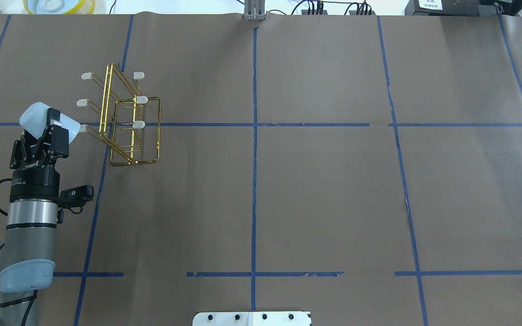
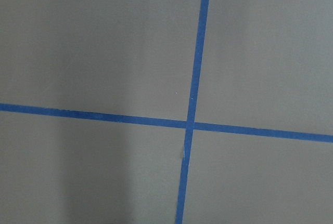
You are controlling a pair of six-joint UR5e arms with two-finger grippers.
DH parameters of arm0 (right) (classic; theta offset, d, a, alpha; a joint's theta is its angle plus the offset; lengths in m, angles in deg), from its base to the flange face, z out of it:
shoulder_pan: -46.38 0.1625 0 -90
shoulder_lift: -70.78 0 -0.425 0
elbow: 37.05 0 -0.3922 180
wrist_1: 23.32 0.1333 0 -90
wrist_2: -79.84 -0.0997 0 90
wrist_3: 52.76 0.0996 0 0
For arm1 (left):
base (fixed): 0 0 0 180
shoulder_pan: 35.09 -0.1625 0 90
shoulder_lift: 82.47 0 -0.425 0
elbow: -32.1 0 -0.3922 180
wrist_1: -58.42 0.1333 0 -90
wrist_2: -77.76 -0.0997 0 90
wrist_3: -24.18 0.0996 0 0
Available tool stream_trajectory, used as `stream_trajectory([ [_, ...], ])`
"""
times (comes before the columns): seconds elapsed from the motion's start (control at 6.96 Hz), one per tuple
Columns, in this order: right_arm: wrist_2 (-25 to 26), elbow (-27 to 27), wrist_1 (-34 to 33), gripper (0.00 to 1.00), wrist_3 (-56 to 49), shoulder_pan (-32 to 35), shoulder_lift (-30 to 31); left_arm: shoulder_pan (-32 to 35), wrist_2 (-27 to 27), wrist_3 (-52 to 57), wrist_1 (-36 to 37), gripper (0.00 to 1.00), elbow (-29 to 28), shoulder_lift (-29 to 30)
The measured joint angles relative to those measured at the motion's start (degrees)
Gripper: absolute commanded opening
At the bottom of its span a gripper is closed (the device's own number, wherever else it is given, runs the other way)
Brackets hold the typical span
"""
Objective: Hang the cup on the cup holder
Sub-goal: 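Move the tilted cup with the left gripper toward the gold rack's pegs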
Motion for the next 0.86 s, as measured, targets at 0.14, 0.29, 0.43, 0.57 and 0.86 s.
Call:
stream_trajectory([
  [0.14, 0.0, 0.0, 0.0, 1.0, 0.0, 0.0, 0.0, 0.1, 0.0, -0.1, 0.2, 0.0, -0.3, 0.3],
  [0.29, 0.0, 0.0, 0.0, 1.0, 0.0, 0.0, 0.0, 0.5, -0.2, -0.3, 0.3, 0.0, -0.5, 0.5],
  [0.43, 0.0, 0.0, 0.0, 1.0, 0.0, 0.0, 0.0, 1.1, -0.6, -0.5, 0.4, 0.0, -0.9, 0.6],
  [0.57, 0.0, 0.0, 0.0, 1.0, 0.0, 0.0, 0.0, 1.6, -1.0, -0.6, 0.4, 0.0, -1.9, 1.0],
  [0.86, 0.0, 0.0, 0.0, 1.0, 0.0, 0.0, 0.0, 2.1, -1.1, -0.7, 0.4, 0.0, -4.4, 2.5],
])
